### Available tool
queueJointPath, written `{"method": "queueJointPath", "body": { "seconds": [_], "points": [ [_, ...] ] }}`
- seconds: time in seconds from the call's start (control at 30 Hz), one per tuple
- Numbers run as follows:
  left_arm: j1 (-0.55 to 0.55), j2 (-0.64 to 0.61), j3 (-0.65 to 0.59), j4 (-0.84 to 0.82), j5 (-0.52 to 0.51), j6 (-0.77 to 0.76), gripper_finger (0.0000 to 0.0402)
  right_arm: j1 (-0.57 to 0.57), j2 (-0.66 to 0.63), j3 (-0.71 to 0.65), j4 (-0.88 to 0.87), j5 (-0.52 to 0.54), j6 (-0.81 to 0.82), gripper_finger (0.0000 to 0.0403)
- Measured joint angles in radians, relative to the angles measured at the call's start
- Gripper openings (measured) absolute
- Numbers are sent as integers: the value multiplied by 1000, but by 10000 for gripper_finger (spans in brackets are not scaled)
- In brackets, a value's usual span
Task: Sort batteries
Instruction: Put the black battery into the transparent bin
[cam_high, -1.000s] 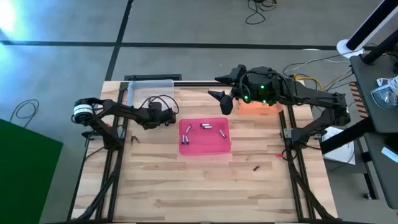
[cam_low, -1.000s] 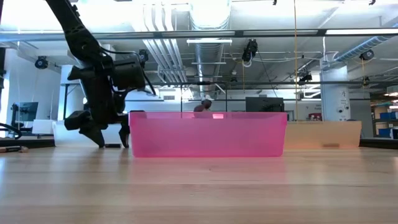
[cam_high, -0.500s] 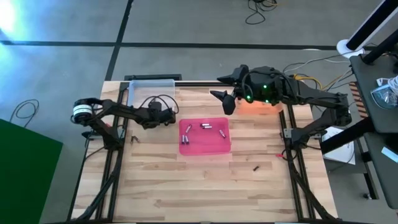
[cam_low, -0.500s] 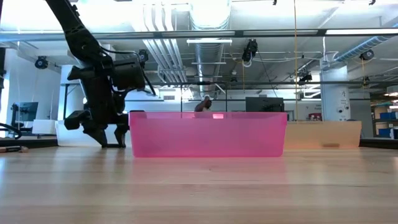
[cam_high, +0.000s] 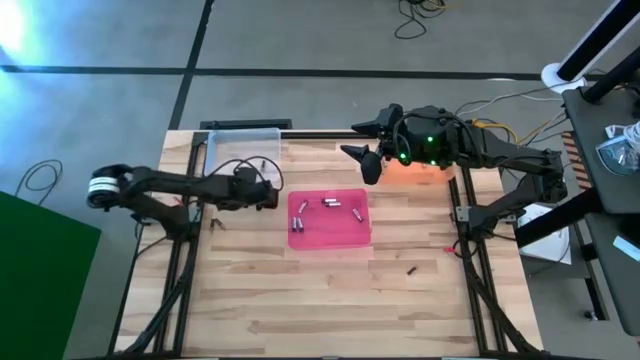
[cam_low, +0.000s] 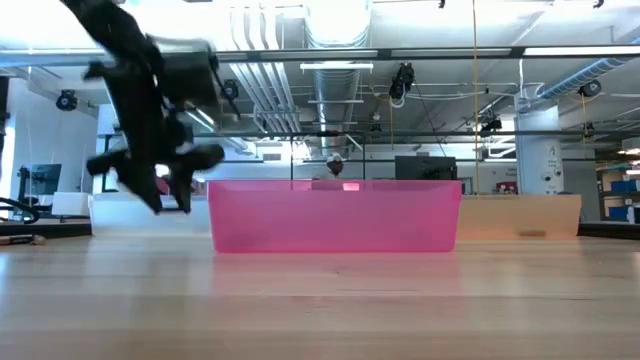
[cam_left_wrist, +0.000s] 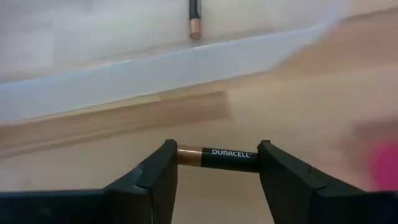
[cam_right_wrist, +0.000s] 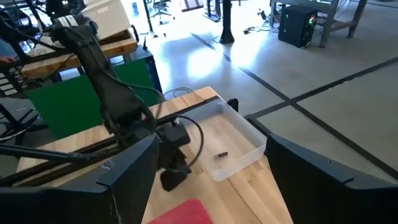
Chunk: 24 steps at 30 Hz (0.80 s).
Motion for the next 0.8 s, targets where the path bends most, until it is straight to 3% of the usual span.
{"method": "queueJointPath", "body": {
  "seconds": [0.17, 0.3, 0.43, 0.6, 0.8],
  "points": [
    [-33, -92, 156, -172, -97, 56, 175, 0, 1, 0, 0, 16, 0, 286],
    [90, -102, 267, -237, -134, 186, 175, -4, 1, 0, 4, 28, -6, 289],
    [327, -53, 297, -207, -19, 356, 175, -4, 1, 0, 8, 28, -1, 294],
    [592, 54, 265, -38, 207, 530, 175, 13, 1, 0, -6, 28, 10, 291],
    [732, 227, 260, 35, 384, 618, 175, 36, 0, 0, -36, 27, 17, 280]
  ]
}}
